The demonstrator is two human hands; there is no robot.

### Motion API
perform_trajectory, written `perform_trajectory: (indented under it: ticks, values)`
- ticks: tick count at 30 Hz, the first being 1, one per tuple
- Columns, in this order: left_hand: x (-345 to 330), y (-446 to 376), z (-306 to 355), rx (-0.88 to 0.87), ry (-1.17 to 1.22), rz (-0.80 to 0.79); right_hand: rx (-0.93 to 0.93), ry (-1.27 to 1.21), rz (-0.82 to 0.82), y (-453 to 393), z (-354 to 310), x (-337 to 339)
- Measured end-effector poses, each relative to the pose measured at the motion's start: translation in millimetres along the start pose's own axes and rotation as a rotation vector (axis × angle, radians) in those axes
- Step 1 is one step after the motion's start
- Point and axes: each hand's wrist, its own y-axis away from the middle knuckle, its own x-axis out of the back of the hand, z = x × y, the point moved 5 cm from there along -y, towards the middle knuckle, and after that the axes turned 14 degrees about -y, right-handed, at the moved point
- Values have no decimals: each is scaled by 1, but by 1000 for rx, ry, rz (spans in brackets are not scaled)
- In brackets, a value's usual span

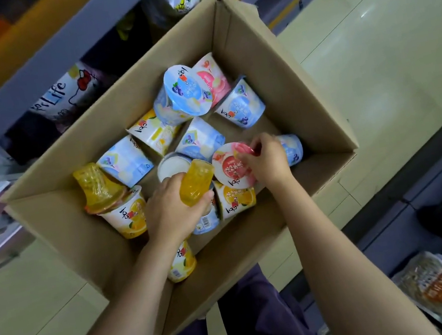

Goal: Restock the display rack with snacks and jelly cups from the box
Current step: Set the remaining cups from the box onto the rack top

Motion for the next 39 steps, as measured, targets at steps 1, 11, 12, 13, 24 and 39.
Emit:
perform_trajectory:
  ticks: [1,11,12,13,24,39]
  values:
    - [0,1,0,3,11,3,-7,-18,5,1,2,1]
    - [10,8,-9,34,108,33,-49,-132,18,11,-4,-4]
    - [12,10,-11,36,112,35,-42,-141,19,15,-7,-3]
    - [12,12,-14,36,122,36,-35,-163,24,20,-10,-1]
    - [57,89,-76,165,1026,17,159,-468,-24,144,-91,-19]
    - [245,381,-377,122,1632,491,463,-675,-477,506,-341,-213]
